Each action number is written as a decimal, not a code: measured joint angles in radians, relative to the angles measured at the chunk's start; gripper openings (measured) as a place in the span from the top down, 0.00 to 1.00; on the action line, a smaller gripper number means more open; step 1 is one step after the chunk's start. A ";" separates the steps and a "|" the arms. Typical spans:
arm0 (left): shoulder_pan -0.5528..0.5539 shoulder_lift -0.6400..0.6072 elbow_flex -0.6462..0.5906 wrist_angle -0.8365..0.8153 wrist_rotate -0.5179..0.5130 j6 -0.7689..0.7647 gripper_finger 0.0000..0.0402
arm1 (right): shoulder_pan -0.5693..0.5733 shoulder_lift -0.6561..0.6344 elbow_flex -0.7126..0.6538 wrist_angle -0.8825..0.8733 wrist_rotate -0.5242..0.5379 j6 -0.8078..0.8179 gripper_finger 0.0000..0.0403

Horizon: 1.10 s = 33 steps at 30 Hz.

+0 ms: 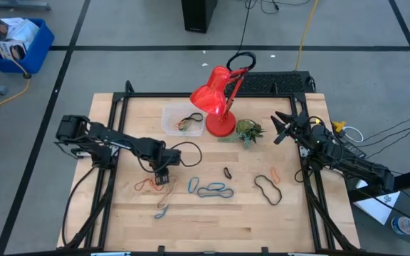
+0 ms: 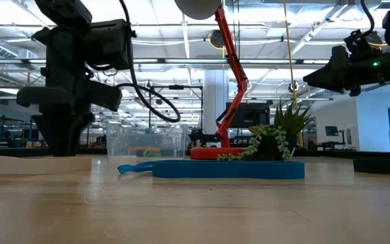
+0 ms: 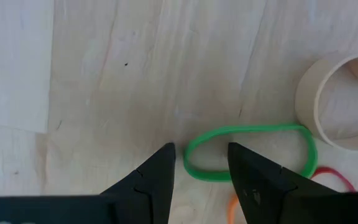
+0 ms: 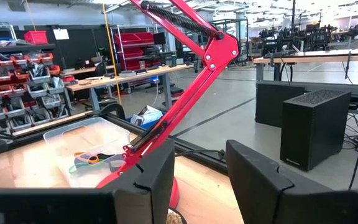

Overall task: Pick and place rubber bands into bin
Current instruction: Put the green rubber band into the transparent bin

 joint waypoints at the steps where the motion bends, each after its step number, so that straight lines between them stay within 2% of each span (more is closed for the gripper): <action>1: 0.000 0.000 0.000 0.003 0.000 0.001 0.61 | 0.000 0.000 0.000 0.001 0.000 0.000 0.65; 9: 0.001 0.001 -0.004 0.068 -0.006 0.008 0.63 | 0.000 0.005 0.000 0.007 0.000 0.000 0.65; 12: 0.002 0.002 -0.004 0.064 -0.007 0.008 0.71 | 0.000 0.005 0.000 0.007 0.000 0.000 0.65; 19: 0.000 0.003 -0.004 0.072 -0.007 0.050 0.97 | 0.000 0.005 0.000 0.008 0.000 0.000 0.65; 25: 0.000 -0.050 -0.010 0.074 -0.025 0.067 0.99 | 0.000 0.005 0.000 0.008 0.000 0.000 0.65; 33: 0.000 -0.277 -0.006 0.077 -0.100 0.061 0.99 | 0.000 0.005 0.000 0.009 0.000 0.000 0.65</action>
